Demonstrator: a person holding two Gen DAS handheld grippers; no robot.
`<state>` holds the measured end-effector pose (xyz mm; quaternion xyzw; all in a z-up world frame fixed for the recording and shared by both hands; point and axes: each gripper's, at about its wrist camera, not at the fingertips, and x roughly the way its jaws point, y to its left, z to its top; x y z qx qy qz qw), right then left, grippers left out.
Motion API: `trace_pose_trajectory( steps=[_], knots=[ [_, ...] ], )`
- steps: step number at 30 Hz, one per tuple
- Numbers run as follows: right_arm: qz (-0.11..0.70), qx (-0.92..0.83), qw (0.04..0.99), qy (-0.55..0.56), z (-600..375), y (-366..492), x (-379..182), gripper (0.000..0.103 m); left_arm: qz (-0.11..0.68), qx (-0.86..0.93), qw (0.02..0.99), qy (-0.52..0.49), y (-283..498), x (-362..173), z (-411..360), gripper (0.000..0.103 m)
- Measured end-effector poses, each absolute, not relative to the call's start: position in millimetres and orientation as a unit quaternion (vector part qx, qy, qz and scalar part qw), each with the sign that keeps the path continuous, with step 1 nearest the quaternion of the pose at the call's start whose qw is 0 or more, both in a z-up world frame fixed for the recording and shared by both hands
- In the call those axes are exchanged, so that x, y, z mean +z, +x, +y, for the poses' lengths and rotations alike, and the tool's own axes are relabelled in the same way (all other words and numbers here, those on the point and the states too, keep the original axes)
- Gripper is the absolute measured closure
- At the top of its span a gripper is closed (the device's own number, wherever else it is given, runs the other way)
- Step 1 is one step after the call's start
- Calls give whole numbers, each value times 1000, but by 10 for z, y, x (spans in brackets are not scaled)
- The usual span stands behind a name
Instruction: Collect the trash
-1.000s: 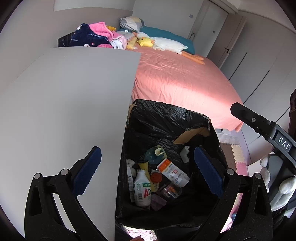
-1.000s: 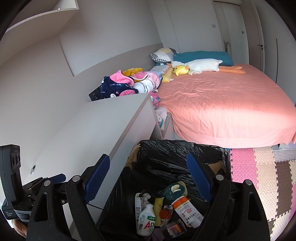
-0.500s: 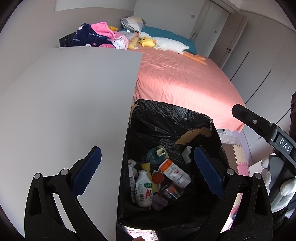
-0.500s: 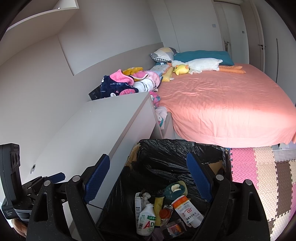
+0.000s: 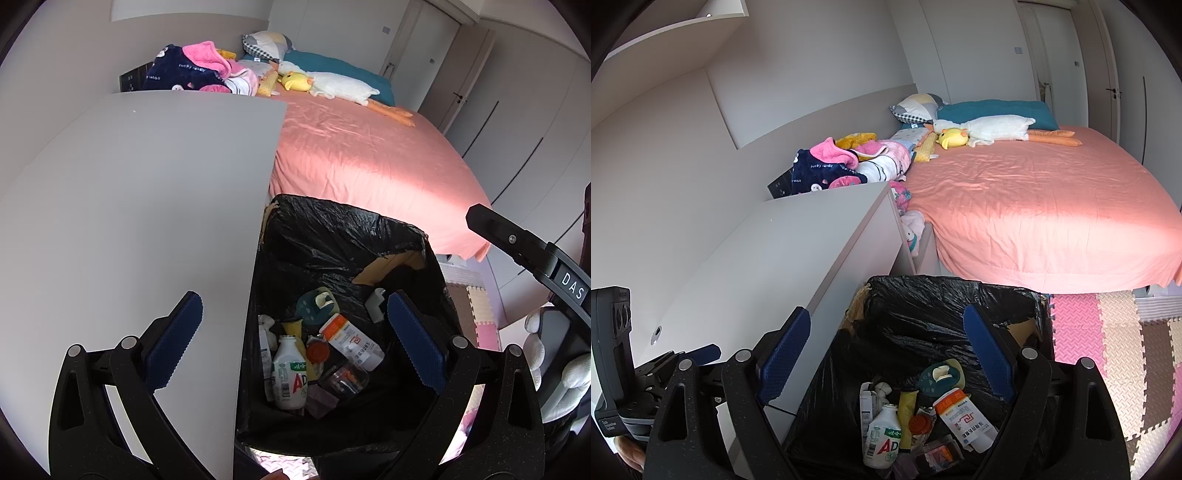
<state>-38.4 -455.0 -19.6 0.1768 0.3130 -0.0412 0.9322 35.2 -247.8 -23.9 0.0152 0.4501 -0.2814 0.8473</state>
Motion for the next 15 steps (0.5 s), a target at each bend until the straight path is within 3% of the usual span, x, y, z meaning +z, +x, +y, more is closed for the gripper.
trace_pose_trajectory(
  steps=[15],
  knots=[
    [315, -41, 932, 177, -4537, -391, -228, 18, 446, -265, 854, 27, 334, -215, -2515, 6]
  ],
)
